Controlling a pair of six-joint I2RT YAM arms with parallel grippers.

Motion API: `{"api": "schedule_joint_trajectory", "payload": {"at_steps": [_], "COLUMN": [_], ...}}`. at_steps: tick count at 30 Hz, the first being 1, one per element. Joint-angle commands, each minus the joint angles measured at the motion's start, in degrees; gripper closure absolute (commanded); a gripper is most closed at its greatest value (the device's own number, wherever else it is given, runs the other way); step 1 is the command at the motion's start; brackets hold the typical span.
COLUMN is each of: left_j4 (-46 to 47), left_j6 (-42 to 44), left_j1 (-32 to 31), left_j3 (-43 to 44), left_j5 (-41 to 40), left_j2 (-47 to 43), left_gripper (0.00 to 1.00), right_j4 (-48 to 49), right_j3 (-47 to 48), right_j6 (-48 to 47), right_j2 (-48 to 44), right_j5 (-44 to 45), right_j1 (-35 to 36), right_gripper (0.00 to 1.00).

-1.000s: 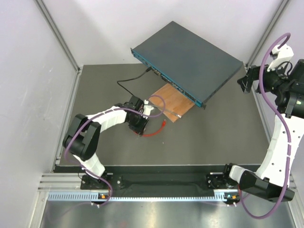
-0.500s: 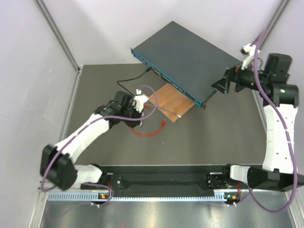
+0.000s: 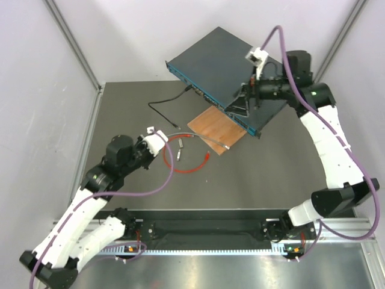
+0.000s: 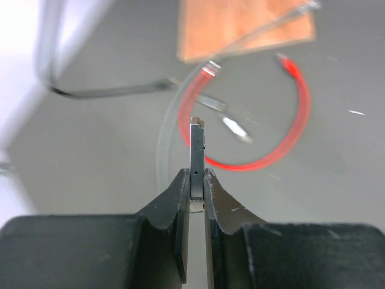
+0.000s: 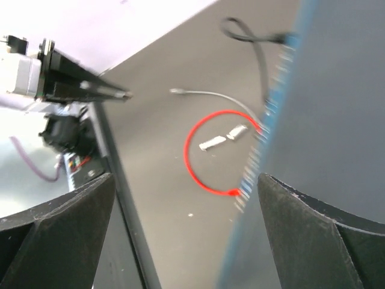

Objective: Insert the plug into the switch port

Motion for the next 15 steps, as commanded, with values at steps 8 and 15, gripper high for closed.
{"api": "schedule_joint_trajectory", "payload": {"at_steps": [8, 15], "left_j4": [18.3, 23.3], "left_j6": [29.7, 54.6], "left_j1": [-0.1, -0.1], "left_j3": [-5.8, -14.7], "left_j5": [-7.0, 1.0], "left_j2": [-10.7, -21.0], "left_gripper": [1.0, 1.0], "right_j4": [1.0, 10.7], "right_j3": [7.4, 5.3], "right_j6": [-3.7, 7.4], "right_j2": [7.0, 11.0], "right_j5": [4.0, -2.9], "right_j1": [16.9, 20.3], "right_gripper": [0.0, 0.14]}}
